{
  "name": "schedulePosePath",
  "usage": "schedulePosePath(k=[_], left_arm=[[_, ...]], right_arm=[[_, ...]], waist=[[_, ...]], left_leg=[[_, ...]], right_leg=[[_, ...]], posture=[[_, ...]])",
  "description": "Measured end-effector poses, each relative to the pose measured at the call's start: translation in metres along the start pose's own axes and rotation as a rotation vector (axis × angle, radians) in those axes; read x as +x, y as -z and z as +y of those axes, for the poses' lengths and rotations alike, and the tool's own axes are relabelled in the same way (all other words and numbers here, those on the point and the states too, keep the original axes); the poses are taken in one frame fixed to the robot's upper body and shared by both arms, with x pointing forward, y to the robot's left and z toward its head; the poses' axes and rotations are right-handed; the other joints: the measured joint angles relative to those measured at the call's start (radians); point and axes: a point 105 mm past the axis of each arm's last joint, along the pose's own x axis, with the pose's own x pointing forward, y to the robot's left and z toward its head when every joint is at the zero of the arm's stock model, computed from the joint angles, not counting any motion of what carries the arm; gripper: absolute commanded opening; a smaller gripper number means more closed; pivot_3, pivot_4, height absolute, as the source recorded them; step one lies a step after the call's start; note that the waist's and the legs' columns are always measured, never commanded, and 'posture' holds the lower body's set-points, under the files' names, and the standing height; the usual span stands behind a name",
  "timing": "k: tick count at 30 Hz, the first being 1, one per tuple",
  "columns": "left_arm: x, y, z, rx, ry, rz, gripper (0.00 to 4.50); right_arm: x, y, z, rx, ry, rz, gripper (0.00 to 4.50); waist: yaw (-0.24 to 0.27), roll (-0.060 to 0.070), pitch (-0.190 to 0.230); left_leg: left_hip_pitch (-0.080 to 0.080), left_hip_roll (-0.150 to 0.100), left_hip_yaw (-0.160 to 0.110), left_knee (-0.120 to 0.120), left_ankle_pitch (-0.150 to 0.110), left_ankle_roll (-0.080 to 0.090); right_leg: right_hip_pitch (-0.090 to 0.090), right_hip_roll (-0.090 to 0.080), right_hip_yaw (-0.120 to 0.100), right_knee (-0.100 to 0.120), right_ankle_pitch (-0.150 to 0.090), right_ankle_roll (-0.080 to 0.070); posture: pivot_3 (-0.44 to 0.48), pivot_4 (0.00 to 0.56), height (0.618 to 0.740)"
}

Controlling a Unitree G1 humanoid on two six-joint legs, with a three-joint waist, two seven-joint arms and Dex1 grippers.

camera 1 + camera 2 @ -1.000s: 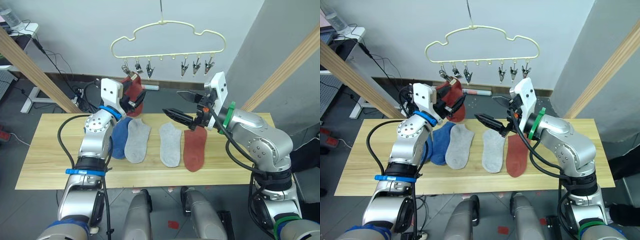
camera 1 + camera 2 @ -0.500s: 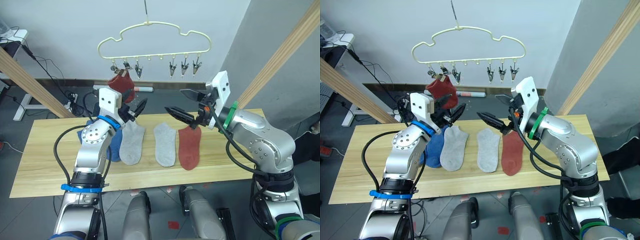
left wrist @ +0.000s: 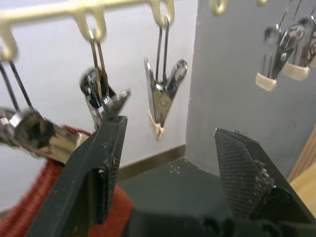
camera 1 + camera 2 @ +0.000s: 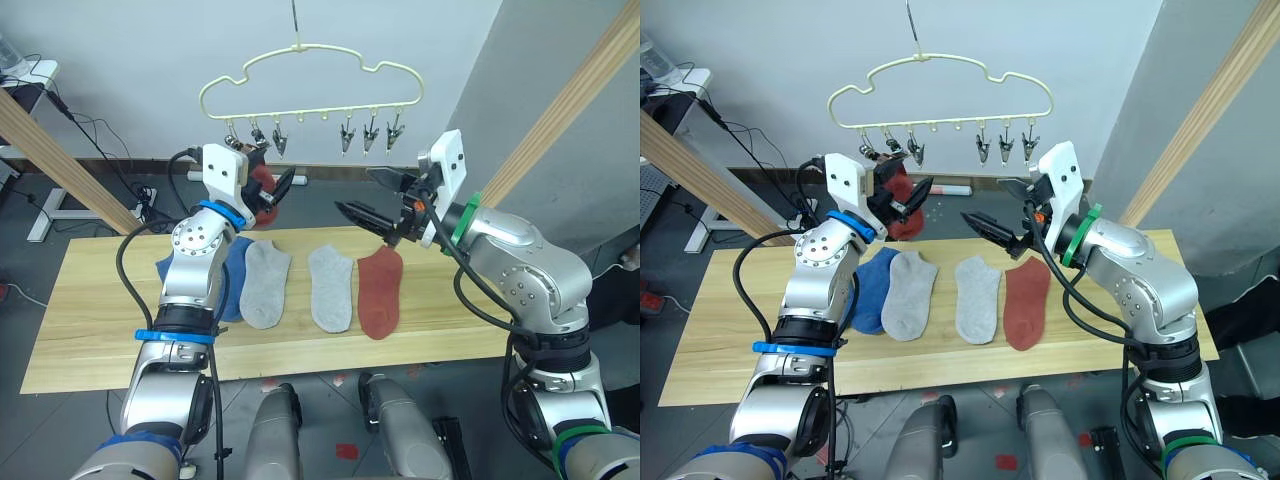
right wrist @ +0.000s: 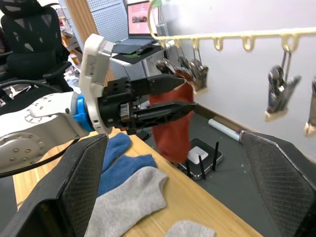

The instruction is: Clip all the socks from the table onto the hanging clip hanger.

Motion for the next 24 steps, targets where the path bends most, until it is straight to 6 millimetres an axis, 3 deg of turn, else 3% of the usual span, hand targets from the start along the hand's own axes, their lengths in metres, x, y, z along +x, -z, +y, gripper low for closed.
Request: schedulePosePath(k=[24], left_arm=[[-0.0082, 0.0047, 0.0078, -0.001, -0.052, 0.004, 3.09]], right_arm=[[-0.0021, -0.0001, 0.0043, -0.003, -0.035, 0.016, 4.50]], waist=[[0.024, 0.000, 0.000]], left_leg=[[0.000, 0.000, 0.000, 0.001, 0.000, 0.000]], right_leg=[[0.000, 0.000, 0.000, 0.000, 0.000, 0.000]], posture=[[-0.077, 0.319, 0.740]])
